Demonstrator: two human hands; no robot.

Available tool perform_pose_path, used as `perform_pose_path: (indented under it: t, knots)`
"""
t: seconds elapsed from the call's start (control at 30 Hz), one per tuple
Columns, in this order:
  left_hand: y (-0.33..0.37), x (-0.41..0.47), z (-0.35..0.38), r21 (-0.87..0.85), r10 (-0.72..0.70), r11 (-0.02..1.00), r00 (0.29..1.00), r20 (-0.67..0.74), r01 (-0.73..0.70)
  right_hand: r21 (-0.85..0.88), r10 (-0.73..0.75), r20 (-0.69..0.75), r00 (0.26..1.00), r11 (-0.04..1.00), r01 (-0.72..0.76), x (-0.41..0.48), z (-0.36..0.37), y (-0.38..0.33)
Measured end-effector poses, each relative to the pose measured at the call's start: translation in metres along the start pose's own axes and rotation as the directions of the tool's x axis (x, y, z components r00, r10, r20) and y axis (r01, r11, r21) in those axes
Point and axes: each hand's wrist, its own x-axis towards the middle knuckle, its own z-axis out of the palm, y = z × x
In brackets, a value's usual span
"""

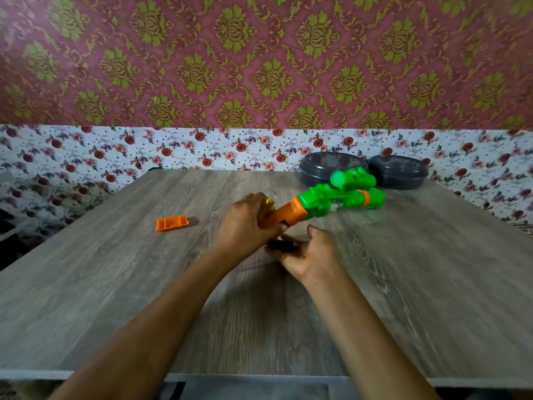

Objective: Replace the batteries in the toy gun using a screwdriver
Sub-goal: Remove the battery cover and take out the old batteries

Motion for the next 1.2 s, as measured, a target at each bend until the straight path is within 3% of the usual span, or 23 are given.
perform_pose_path:
  t: [0.17, 0.27, 0.3, 0.33, 0.4, 0.43, 0.5, 0.63, 0.7, 1.1, 1.2]
  knots:
    - [-0.008, 0.004, -0.006, -0.121, -0.247, 0.963, 0.967, -0.059, 0.239, -0.224, -0.073, -0.011, 0.997, 0.972, 0.068, -0.003, -0.009, -0.009]
    - [-0.017, 0.006, -0.006, -0.213, -0.395, 0.899, 0.919, -0.02, 0.382, -0.495, -0.256, 0.023, 0.966, 0.837, 0.234, -0.003, -0.019, -0.033]
    - [-0.02, 0.007, -0.005, -0.253, -0.433, 0.872, 0.901, 0.005, 0.42, -0.633, -0.338, 0.054, 0.94, 0.716, 0.294, -0.001, -0.025, -0.044]
    - [-0.022, 0.008, -0.005, -0.294, -0.465, 0.842, 0.885, 0.032, 0.453, -0.805, -0.437, 0.094, 0.895, 0.496, 0.326, 0.001, -0.033, -0.057]
    - [-0.023, 0.007, -0.004, -0.353, -0.507, 0.794, 0.859, 0.064, 0.495, -0.976, -0.585, 0.209, 0.783, -0.071, 0.208, -0.002, -0.047, -0.082]
    - [-0.023, 0.007, -0.005, -0.368, -0.52, 0.78, 0.851, 0.073, 0.507, -0.958, -0.619, 0.259, 0.742, -0.265, 0.113, -0.005, -0.052, -0.091]
    - [-0.023, 0.006, -0.004, -0.385, -0.533, 0.761, 0.842, 0.087, 0.522, -0.904, -0.637, 0.289, 0.714, -0.426, -0.015, -0.011, -0.06, -0.105]
    - [-0.024, 0.007, -0.004, -0.402, -0.545, 0.732, 0.827, 0.138, 0.55, -0.791, -0.661, 0.284, 0.695, -0.571, -0.219, -0.016, -0.067, -0.114]
    - [-0.024, 0.007, -0.005, -0.394, -0.54, 0.738, 0.83, 0.144, 0.548, -0.76, -0.676, 0.284, 0.68, -0.591, -0.27, -0.016, -0.072, -0.116]
    - [-0.025, 0.006, -0.005, -0.428, -0.564, 0.67, 0.791, 0.237, 0.606, -0.777, -0.708, 0.245, 0.663, -0.552, -0.302, -0.013, -0.08, -0.115]
    - [-0.025, 0.006, -0.006, -0.418, -0.575, 0.655, 0.774, 0.265, 0.629, -0.751, -0.719, 0.332, 0.61, -0.593, -0.29, -0.021, -0.073, -0.11]
